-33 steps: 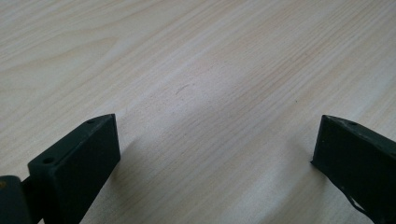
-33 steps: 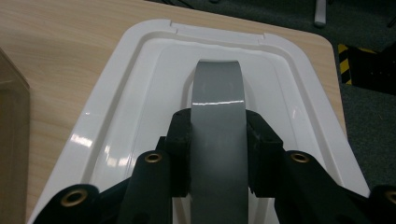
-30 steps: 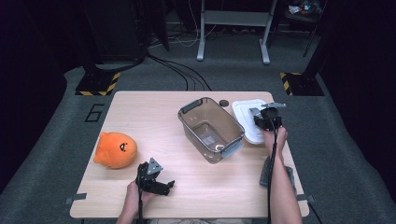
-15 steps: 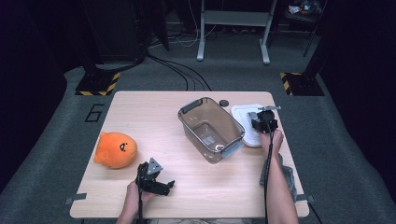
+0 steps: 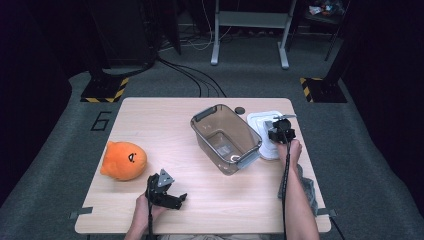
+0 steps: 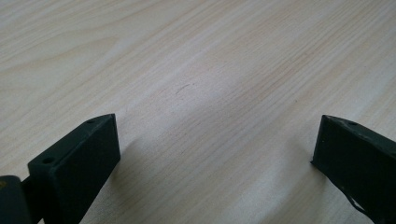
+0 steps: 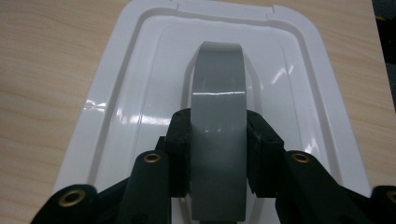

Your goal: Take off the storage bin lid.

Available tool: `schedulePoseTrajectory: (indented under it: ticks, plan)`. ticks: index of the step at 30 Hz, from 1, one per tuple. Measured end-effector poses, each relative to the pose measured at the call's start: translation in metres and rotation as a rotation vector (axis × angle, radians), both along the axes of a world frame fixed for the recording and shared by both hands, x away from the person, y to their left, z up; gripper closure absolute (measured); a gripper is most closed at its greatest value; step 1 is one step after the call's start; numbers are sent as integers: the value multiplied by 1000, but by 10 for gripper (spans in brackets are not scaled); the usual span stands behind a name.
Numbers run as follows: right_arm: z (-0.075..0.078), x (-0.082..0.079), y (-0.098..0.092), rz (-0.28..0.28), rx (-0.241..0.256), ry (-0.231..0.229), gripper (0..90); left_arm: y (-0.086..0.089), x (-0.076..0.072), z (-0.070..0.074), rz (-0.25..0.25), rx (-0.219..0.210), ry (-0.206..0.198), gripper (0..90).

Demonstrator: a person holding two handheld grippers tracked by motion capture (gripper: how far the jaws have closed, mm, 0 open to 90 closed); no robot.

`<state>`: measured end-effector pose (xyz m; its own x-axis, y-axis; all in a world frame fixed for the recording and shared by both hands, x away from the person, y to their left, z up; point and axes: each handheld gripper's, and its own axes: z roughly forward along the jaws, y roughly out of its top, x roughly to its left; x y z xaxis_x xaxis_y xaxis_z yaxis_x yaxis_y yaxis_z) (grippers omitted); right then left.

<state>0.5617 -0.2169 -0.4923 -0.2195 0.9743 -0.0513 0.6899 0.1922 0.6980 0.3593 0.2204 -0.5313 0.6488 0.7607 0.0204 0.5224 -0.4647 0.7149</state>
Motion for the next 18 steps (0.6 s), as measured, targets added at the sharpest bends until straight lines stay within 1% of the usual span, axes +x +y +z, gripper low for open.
schedulePoseTrajectory:
  ticks: [1, 2, 3, 4, 5, 6, 8, 11, 12, 13, 14, 15, 17, 18]
  plan:
    - [0, -1, -1, 7, 2, 3, 639, 0, 0, 0, 0, 0, 0, 3]
    - [1, -2, 0, -1, 15, 7, 624, 0, 0, 0, 0, 0, 0, 3]
    - [1, -1, -2, 5, 10, -3, 611, 0, 0, 0, 0, 1, 0, 3]
    - [3, -3, -2, -1, 17, -1, 578, 0, 0, 0, 0, 0, 0, 3]
    - [4, -3, -2, 8, 23, 3, 532, 0, 0, 0, 0, 0, 0, 3]
    - [6, -5, -2, -2, 27, 11, 495, 0, 0, 0, 2, -2, 1, 3]
    - [8, -6, -4, 12, 18, 20, 418, 0, 0, 0, 0, 0, 0, 3]
    - [9, -12, -9, -12, 39, 47, 327, 0, 0, 0, 0, 1, 0, 3]
    - [10, -13, -12, -6, 43, 40, 312, 0, 0, 0, 0, 1, -1, 3]
    - [11, -17, -13, -18, 48, 37, 272, 0, 0, 0, 1, 0, 0, 3]
    - [12, -21, -14, -19, 43, 28, 241, 0, 0, 0, 0, 0, 0, 3]
    - [13, -25, -15, -14, 44, 23, 231, 0, 0, 0, 0, 4, 4, 1]
    - [15, -33, -16, 2, 35, 15, 180, 0, 0, 0, -1, -1, 2, 0]
    - [17, -39, -16, 9, 37, 13, 180, 0, 0, 0, -2, -2, 5, 0]
